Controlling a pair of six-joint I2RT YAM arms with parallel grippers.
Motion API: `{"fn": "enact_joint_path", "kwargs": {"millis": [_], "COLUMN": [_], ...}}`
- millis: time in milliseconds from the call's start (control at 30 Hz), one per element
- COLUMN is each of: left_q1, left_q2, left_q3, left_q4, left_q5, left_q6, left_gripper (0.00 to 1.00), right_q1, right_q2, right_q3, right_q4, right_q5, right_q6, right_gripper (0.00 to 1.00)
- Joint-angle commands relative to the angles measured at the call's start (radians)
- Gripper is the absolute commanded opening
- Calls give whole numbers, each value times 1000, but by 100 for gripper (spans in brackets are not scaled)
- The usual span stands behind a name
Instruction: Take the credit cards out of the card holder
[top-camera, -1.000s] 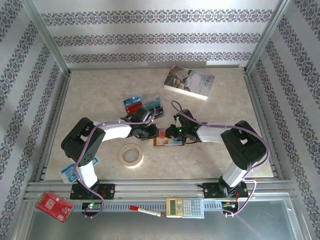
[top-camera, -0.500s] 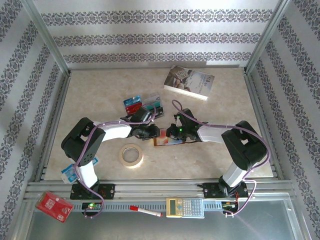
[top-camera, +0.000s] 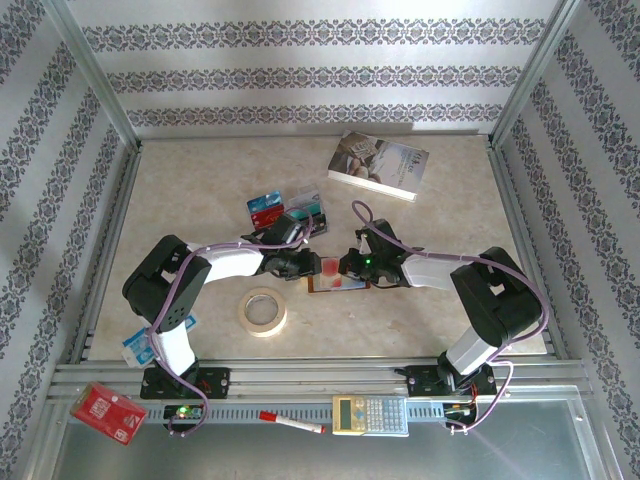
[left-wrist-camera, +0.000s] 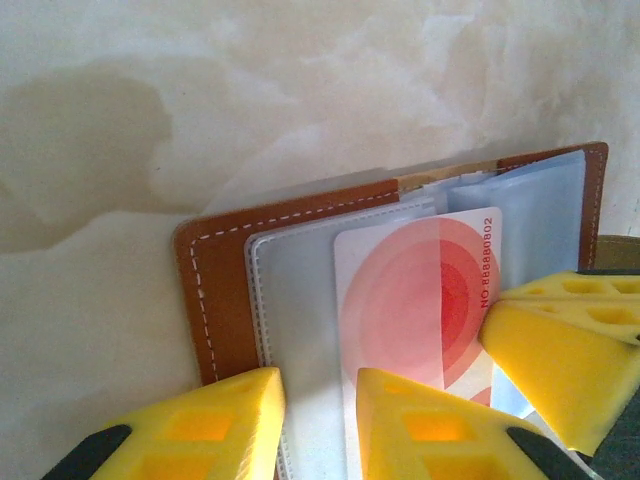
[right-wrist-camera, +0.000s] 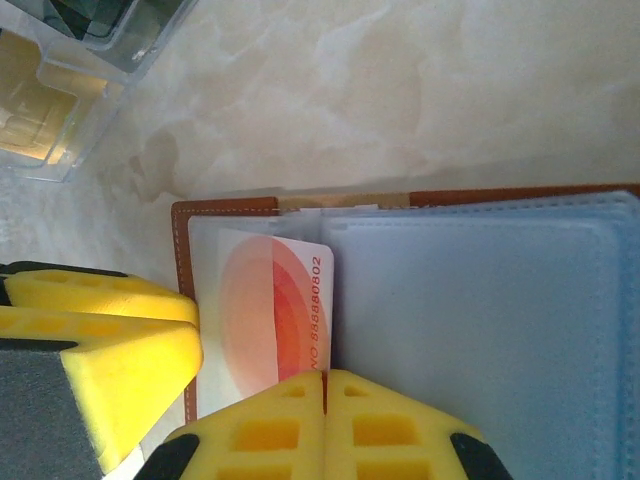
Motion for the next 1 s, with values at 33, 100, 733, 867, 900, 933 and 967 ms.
{"fn": "enact_joint_path", "kwargs": {"millis": [33,100,733,867,900,933,967], "left_q1": [4,3,-5,-5,-5,-5,-5], "left_q2": [9,-9,64,79,81,84,85], "left_q3": [21,39,82,66,62,57,54], "left_q4": [-96,-105,-78,-79,-79,-79,-79], "left_q5": [-24,-11,66,59,56,55,53], "left_q6": [47,55,31,31,31,30,31], "left_gripper": [27,27,15,15,15,14,14], "right_q1": [-9,-8,-14,-13,-12,-12,-10], "right_q2": [-12,-10,5,18,22,26,31], "right_q3": [-11,-10,-6,-2,0,3,6], "right_q4": [-11,-7,28,67,74,78,81], "right_q5": [21,17,-27,-86,-98,-106,-113], "right_q6": [-11,-9,3,5,6,8,9], "right_gripper": [3,3,5,11,13,14,15]}}
